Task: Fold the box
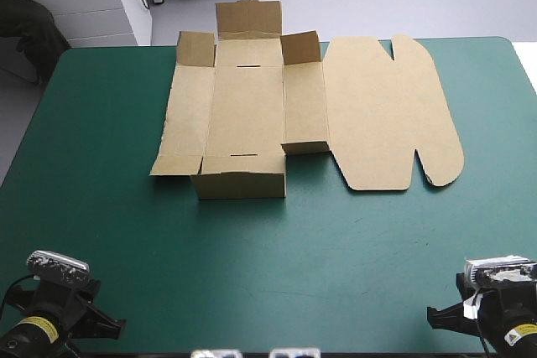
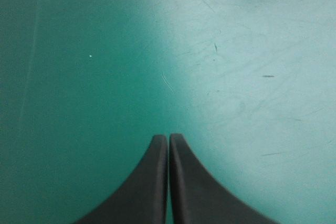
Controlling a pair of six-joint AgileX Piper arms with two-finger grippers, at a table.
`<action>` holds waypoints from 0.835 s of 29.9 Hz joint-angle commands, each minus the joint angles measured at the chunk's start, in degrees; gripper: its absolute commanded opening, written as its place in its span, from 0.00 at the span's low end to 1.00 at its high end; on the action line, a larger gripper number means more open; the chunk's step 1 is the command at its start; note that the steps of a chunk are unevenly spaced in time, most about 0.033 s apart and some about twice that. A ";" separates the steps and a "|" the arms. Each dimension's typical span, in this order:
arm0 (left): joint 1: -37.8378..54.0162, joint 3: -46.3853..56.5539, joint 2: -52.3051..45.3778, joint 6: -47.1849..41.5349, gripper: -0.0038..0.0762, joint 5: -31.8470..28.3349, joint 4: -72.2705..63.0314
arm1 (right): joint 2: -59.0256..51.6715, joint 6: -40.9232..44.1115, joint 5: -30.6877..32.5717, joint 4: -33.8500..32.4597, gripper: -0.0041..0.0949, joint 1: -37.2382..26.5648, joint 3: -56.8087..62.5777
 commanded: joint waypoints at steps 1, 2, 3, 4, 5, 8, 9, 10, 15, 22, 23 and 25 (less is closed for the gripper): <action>-0.24 -2.86 1.71 -0.90 0.04 -3.29 1.38 | 0.63 -0.33 -2.94 0.19 0.02 0.22 -1.30; -0.24 -3.53 2.19 -0.90 0.04 -3.17 1.38 | 0.63 -0.33 -2.94 0.19 0.02 0.22 -1.30; -0.24 -4.49 2.96 -0.90 0.04 -3.17 1.38 | 0.63 -0.33 -3.18 0.19 0.02 0.22 -1.30; -0.24 -5.54 3.89 -0.90 0.04 -3.17 1.65 | 0.63 -0.33 -3.31 0.19 0.02 0.22 -1.30; -0.24 -6.36 4.71 -0.90 0.04 -3.61 2.01 | 0.63 -0.33 -3.45 0.19 0.02 0.22 -1.30; -0.24 -9.59 8.82 -1.25 0.04 -5.46 3.93 | 0.63 -0.33 -4.12 0.19 0.02 0.22 -1.30; -0.24 -10.74 10.48 -1.98 0.04 -6.10 4.50 | 0.63 -0.33 -4.12 0.19 0.02 0.22 -1.30; -0.24 -11.96 12.21 -3.06 0.04 -6.77 4.71 | 0.63 -0.33 -4.12 0.19 0.02 0.22 -1.30; -0.24 -18.31 21.76 -5.71 0.04 -9.59 4.77 | 0.63 -0.33 -4.12 0.19 0.02 0.22 -1.30; -0.24 -27.25 35.71 -5.60 0.04 -14.38 4.77 | 0.63 -0.33 -3.89 0.19 0.02 0.22 -1.30; -0.24 -28.72 37.93 -5.60 0.04 -14.98 4.77 | 0.63 -0.33 -3.89 0.19 0.02 0.22 -1.30; -0.24 -31.33 41.77 -5.60 0.04 -15.78 4.77 | 0.63 -0.33 -3.66 0.19 0.02 0.22 -1.30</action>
